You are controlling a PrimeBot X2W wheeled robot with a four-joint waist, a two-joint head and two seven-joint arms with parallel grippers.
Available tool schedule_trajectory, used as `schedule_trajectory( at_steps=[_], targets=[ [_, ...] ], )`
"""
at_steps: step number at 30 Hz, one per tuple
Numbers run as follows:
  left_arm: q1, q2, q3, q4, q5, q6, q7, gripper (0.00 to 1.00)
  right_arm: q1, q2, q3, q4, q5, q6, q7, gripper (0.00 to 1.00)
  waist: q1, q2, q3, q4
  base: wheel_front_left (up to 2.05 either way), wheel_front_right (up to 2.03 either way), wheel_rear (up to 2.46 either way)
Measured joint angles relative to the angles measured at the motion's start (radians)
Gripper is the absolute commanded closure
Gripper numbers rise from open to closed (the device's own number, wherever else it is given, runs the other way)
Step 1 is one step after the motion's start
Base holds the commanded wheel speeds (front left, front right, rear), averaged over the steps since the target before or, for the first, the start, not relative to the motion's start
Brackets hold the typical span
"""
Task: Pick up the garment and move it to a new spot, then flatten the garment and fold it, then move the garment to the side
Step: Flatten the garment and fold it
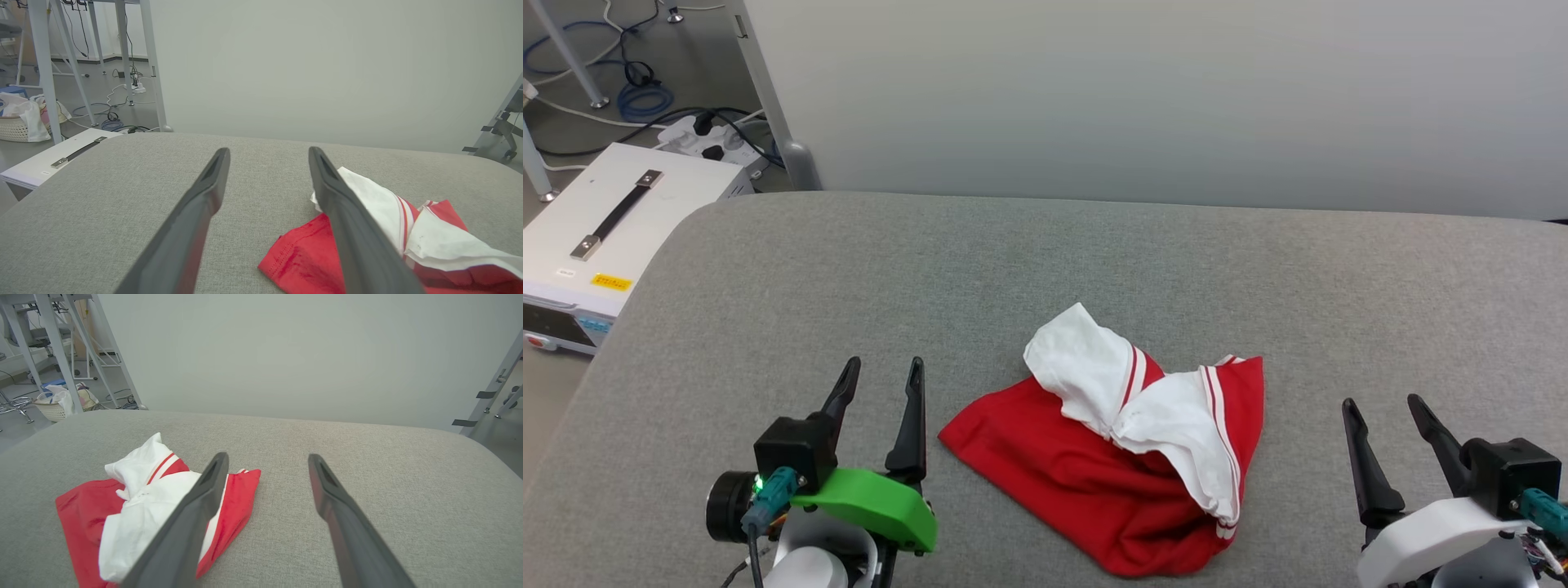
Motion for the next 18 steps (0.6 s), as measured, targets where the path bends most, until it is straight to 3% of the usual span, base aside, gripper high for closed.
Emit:
schedule_trajectory(
  at_steps=[5, 18],
  targets=[
    [0.0, 0.0, 0.003, -0.008, 0.002, 0.004, 0.0, 0.0, 0.0, -0.007, 0.021, 0.008, 0.021, 0.0, 0.059, 0.0, 0.0, 0.0, 0.011, 0.017, 0.0, 0.0, 0.0],
    [-0.001, -0.027, 0.016, -0.026, 0.012, 0.007, -0.001, 0.0, -0.083, -0.197, 0.335, 0.018, 0.172, 0.0, 0.415, 0.0, 0.0, 0.0, 0.046, 0.104, 0.0, 0.0, 0.0]
  ],
)
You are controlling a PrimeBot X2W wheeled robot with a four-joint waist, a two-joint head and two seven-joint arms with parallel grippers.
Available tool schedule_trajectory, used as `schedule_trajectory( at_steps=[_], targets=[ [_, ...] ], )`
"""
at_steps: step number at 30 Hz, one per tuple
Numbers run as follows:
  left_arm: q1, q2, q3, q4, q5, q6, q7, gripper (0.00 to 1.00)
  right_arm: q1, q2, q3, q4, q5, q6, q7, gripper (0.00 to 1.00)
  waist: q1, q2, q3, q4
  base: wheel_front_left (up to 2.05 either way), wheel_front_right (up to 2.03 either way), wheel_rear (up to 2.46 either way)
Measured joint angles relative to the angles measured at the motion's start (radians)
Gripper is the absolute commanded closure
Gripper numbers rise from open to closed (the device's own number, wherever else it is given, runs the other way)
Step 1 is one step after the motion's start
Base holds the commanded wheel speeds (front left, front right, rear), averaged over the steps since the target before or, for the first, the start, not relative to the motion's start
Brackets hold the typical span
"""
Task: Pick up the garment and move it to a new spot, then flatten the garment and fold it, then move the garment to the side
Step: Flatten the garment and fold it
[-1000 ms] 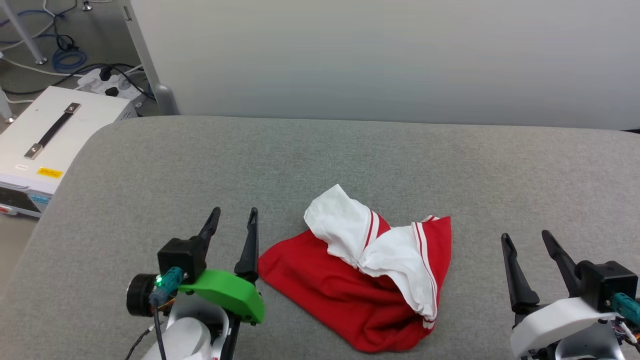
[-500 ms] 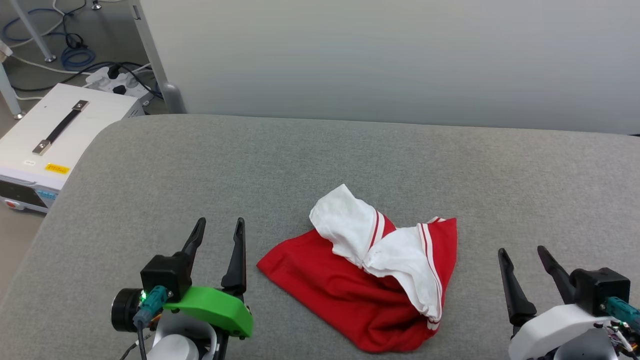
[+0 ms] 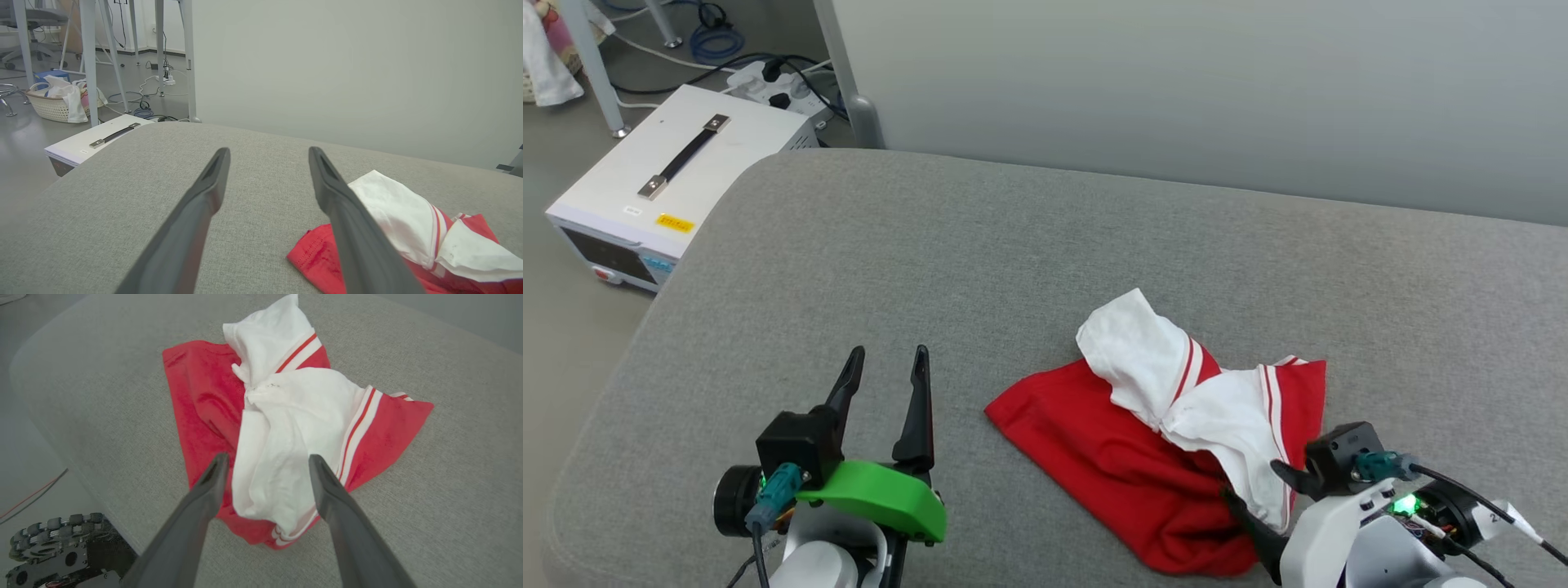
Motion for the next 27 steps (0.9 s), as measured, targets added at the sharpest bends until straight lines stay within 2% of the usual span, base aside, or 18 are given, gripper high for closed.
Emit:
schedule_trajectory(
  at_steps=[7, 8, 9, 10, 14, 18, 20, 27],
  targets=[
    [0.0, -0.024, 0.016, -0.005, 0.021, -0.004, 0.0, 0.0, -0.058, -0.065, 0.064, 0.037, 0.038, 0.0, 0.115, 0.0, 0.0, 0.0, 0.036, 0.04, 0.0, 0.0, 0.0],
    [0.0, -0.028, 0.018, -0.005, 0.023, -0.005, 0.0, 0.0, -0.063, -0.07, 0.061, 0.044, 0.038, 0.0, 0.117, 0.1, 0.0, 0.0, 0.041, 0.044, 0.0, 0.0, 0.0],
    [0.0, -0.032, 0.02, -0.004, 0.026, -0.007, 0.0, 0.0, -0.067, -0.071, 0.057, 0.05, 0.038, 0.0, 0.118, 0.77, 0.0001, 0.0, 0.045, 0.048, 0.0, 0.0, 0.0],
    [0.0, -0.037, 0.021, -0.004, 0.028, -0.012, 0.0, 0.0, -0.073, -0.075, 0.054, 0.056, 0.037, 0.0, 0.124, 1.0, 0.0, 0.0, 0.048, 0.051, 0.0, 0.0, 0.0],
    [0.0, -0.047, 0.026, -0.001, 0.039, -0.022, 0.0, 0.0, -0.089, -0.075, 0.013, 0.056, 0.038, 0.0, 0.118, 1.0, 0.0001, 0.0, 0.057, 0.056, 0.0, 0.0, 0.0],
    [0.0, -0.059, 0.027, 0.006, 0.05, -0.033, 0.0, 0.0, -0.106, -0.06, -0.086, 0.049, 0.029, 0.0, 0.087, 1.0, 0.0001, 0.0, 0.057, 0.045, 0.0, 0.0, 0.0],
    [-0.001, -0.071, 0.031, 0.028, 0.054, -0.049, 0.0, 0.0, -0.105, 0.009, -0.304, 0.085, 0.023, 0.0, 0.042, 1.0, 0.0, 0.0, 0.052, 0.015, 0.0, 0.0, 0.0],
    [-0.001, -0.074, 0.033, 0.036, 0.054, -0.051, 0.0, 0.0, -0.03, 0.126, -0.557, 0.233, 0.069, 0.0, -0.021, 1.0, 0.0, 0.0, 0.045, -0.024, 0.0, 0.0, 0.0]
  ],
)
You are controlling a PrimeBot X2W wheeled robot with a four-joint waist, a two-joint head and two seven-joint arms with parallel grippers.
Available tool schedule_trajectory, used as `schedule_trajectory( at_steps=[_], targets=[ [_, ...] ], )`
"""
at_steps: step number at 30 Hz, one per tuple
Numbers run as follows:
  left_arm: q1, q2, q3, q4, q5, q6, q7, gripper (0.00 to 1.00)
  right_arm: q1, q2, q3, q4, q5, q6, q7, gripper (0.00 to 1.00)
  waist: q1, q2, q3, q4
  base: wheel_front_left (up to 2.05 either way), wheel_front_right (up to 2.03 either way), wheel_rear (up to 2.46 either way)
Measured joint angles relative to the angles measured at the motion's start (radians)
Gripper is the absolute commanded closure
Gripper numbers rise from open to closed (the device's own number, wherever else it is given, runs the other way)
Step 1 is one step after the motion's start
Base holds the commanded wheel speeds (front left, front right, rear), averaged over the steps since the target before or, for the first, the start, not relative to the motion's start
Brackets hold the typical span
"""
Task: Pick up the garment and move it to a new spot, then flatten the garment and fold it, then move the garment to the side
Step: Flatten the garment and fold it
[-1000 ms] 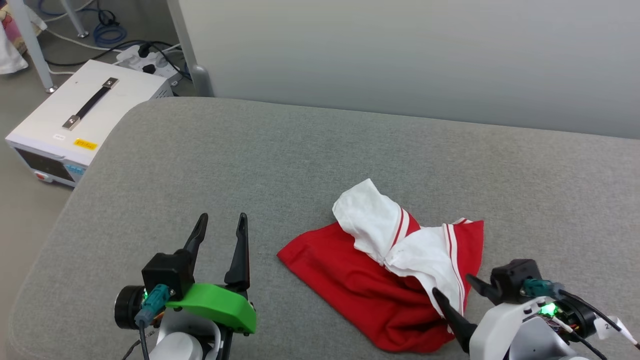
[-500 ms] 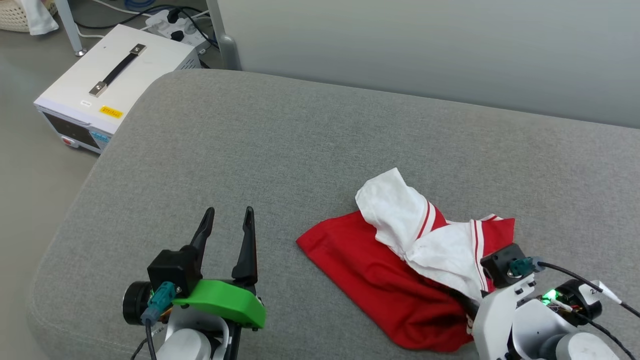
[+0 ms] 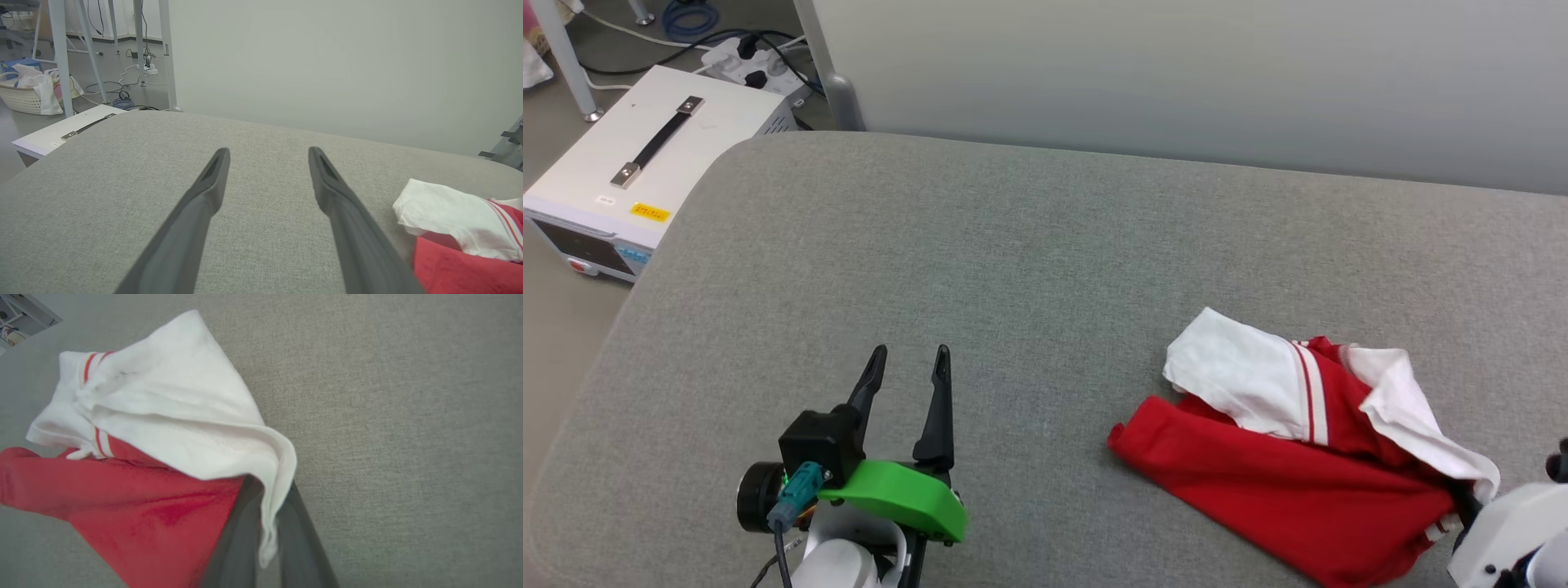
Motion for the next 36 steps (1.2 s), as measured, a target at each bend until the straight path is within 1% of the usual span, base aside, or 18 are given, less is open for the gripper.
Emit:
schedule_trajectory(
  at_steps=[3, 4, 5, 6, 7, 9, 12, 15, 18, 21, 24, 28, 32, 36],
  targets=[
    [0.0, 0.0, -0.003, 0.004, 0.0, -0.005, 0.0, 0.0, 0.022, 0.036, -0.087, 0.088, 0.046, 0.0, -0.029, 1.0, 0.0, 0.0, 0.001, -0.013, 0.0, 0.0, 0.0],
    [0.0, 0.0, -0.005, 0.004, 0.0, -0.005, 0.0, 0.0, 0.026, 0.044, -0.112, 0.119, 0.056, 0.0, -0.039, 0.95, 0.0, 0.0, 0.002, -0.016, 0.0, 0.0, 0.0],
    [0.0, 0.0, -0.005, 0.005, 0.0, -0.005, 0.0, 0.0, 0.028, 0.048, -0.125, 0.145, 0.067, 0.0, -0.045, 0.75, 0.0, 0.0, 0.003, -0.019, 0.0, 0.0, 0.0],
    [0.0, 0.0, -0.005, 0.005, 0.0, -0.005, 0.0, 0.0, 0.031, 0.051, -0.137, 0.174, 0.078, 0.0, -0.055, 0.5, 0.0, 0.0, 0.004, -0.022, 0.0, 0.0, 0.0],
    [0.0, 0.0, -0.006, 0.005, 0.0, -0.005, 0.001, 0.0, 0.034, 0.054, -0.141, 0.198, 0.081, 0.0, -0.069, 0.0, 0.0, 0.0, 0.006, -0.024, 0.0, 0.0, 0.0],
    [0.0, 0.001, -0.006, 0.005, 0.0, -0.005, 0.001, 0.0, 0.032, 0.058, -0.143, 0.221, 0.094, 0.0, -0.103, 0.0, 0.0, 0.0, 0.009, -0.028, 0.0, 0.0, 0.0],
    [0.0, 0.002, -0.006, 0.005, 0.0, -0.005, 0.001, 0.0, 0.025, 0.063, -0.138, 0.23, 0.104, 0.001, -0.182, 0.0, 0.0, 0.0, 0.011, -0.034, 0.0, 0.0, 0.0],
    [0.0, 0.004, -0.005, 0.008, 0.0, -0.005, 0.002, 0.0, 0.014, 0.069, -0.148, 0.222, 0.101, 0.0, -0.305, 0.0, 0.0, 0.0, 0.006, -0.04, 0.0, 0.0, 0.0],
    [0.002, 0.007, -0.005, 0.012, -0.001, -0.005, 0.002, 0.0, 0.012, 0.069, -0.148, 0.195, 0.083, 0.0, -0.401, 0.0, 0.0, 0.0, -0.005, -0.044, 0.0, 0.0, 0.0],
    [0.005, 0.01, -0.006, 0.016, -0.005, -0.005, 0.005, 0.0, 0.013, 0.068, -0.129, 0.158, 0.03, 0.0, -0.462, 0.0, 0.0, 0.0, -0.021, -0.048, 0.0, 0.0, 0.0],
    [0.016, 0.012, -0.006, 0.018, -0.011, -0.004, 0.011, 0.0, 0.018, 0.068, -0.099, 0.111, -0.022, 0.0, -0.489, 0.0, 0.0, 0.0, -0.039, -0.051, 0.0, 0.0, 0.0],
    [0.034, 0.025, -0.009, 0.019, -0.011, -0.002, 0.024, 0.0, 0.045, 0.068, -0.026, 0.034, -0.087, 0.0, -0.503, 0.0, 0.0, 0.0, -0.065, -0.057, 0.0, 0.0, 0.0],
    [0.044, 0.041, -0.009, 0.019, -0.012, 0.005, 0.048, 0.0, 0.081, 0.068, 0.055, -0.059, -0.14, 0.0, -0.492, 0.0, 0.0, 0.0, -0.087, -0.07, 0.0, 0.0, 0.0],
    [0.045, 0.054, -0.015, 0.02, -0.014, 0.006, 0.078, 0.0, 0.12, 0.067, 0.112, -0.151, -0.174, 0.0, -0.468, 0.0, 0.0, 0.0, -0.101, -0.086, 0.0, 0.0, 0.0]
  ],
)
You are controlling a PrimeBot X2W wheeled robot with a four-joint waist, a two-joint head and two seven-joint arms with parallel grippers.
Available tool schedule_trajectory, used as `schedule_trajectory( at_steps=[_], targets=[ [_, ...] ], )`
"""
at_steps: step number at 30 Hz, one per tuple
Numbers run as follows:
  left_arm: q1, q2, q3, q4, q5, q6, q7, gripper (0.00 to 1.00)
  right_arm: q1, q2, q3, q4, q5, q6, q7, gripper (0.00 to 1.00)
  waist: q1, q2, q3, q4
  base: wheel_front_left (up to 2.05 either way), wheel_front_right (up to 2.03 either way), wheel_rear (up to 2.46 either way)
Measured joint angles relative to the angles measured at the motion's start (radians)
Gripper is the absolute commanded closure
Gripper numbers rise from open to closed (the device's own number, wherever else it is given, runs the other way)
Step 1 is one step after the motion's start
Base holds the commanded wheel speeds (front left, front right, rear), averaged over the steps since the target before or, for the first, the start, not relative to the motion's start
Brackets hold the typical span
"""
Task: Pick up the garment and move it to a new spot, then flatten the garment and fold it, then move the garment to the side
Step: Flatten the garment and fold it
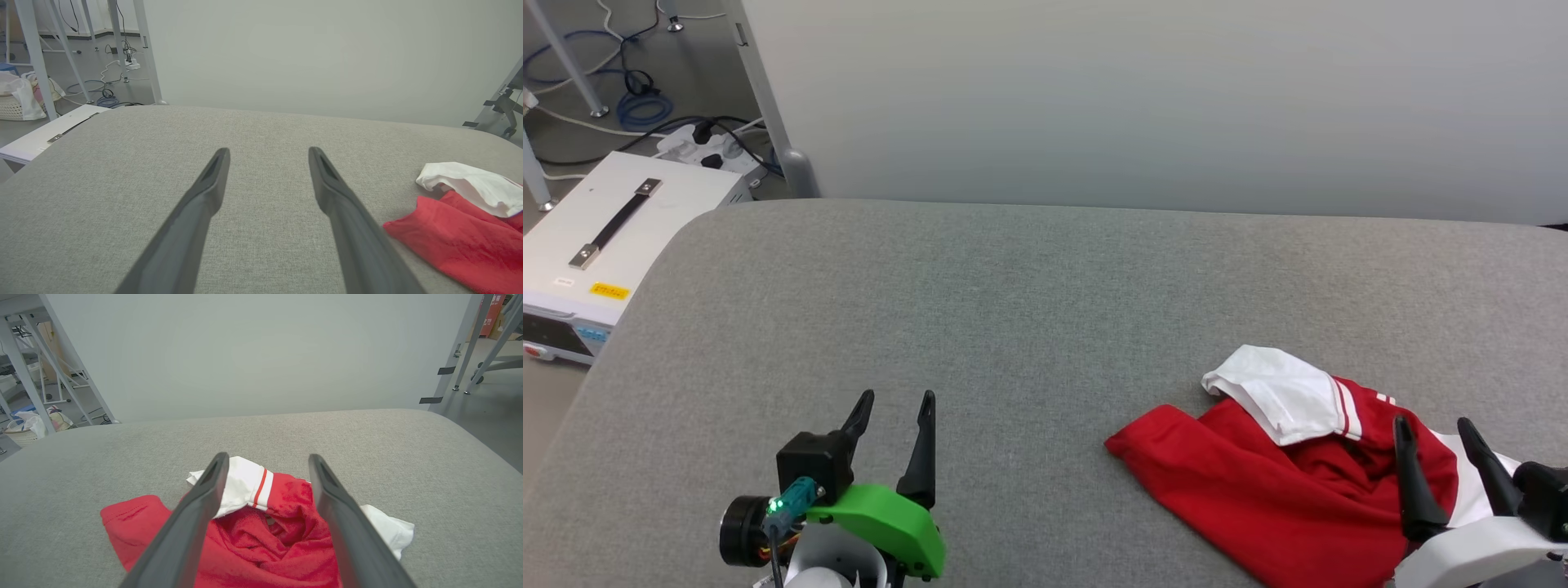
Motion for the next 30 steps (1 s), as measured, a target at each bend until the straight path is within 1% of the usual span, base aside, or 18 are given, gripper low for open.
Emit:
schedule_trajectory(
  at_steps=[6, 10, 12, 15, 19, 23, 26, 30],
  targets=[
    [-0.01, 0.014, -0.034, 0.006, 0.0, -0.003, 0.065, 0.0, 0.04, -0.017, 0.079, -0.135, -0.025, 0.0, 0.053, 0.0, 0.0, 0.0, -0.002, -0.03, 0.0, 0.0, 0.0],
    [-0.068, 0.011, -0.09, 0.028, 0.014, -0.038, 0.132, 0.0, 0.041, -0.02, 0.106, -0.19, -0.032, 0.0, 0.078, 0.0, 0.0, 0.0, 0.019, -0.044, 0.0, 0.0, 0.0],
    [-0.118, 0.004, -0.126, 0.046, 0.026, -0.067, 0.169, 0.0, 0.041, -0.021, 0.118, -0.209, -0.032, 0.0, 0.082, 0.0, 0.0, 0.0, 0.033, -0.053, 0.0, 0.0, 0.0],
    [-0.19, -0.021, -0.18, 0.079, 0.036, -0.114, 0.232, 0.0, 0.039, -0.022, 0.127, -0.224, -0.024, 0.0, 0.087, 0.0, 0.0, 0.0, 0.055, -0.065, 0.0, 0.0, 0.0],
    [-0.282, -0.055, -0.248, 0.141, 0.043, -0.178, 0.323, 0.0, 0.03, -0.027, 0.139, -0.225, -0.014, 0.0, 0.087, 0.0, 0.0, 0.0, 0.091, -0.084, 0.0, 0.0, 0.0],
    [-0.363, -0.077, -0.299, 0.212, 0.048, -0.24, 0.418, 0.0, -0.008, -0.03, 0.158, -0.217, 0.012, 0.0, 0.087, 0.0, 0.0, 0.0, 0.132, -0.108, 0.0, 0.0, 0.0],
    [-0.413, -0.084, -0.331, 0.257, 0.048, -0.275, 0.483, 0.0, -0.028, -0.034, 0.163, -0.208, 0.021, 0.0, 0.084, 0.0, 0.0, 0.0, 0.162, -0.128, 0.0, 0.0, 0.0],
    [-0.473, -0.091, -0.376, 0.309, 0.049, -0.31, 0.558, 0.0, -0.04, -0.034, 0.172, -0.192, 0.034, 0.0, 0.075, 0.0, 0.0, 0.0, 0.201, -0.158, 0.0, 0.0, 0.0]
  ],
)
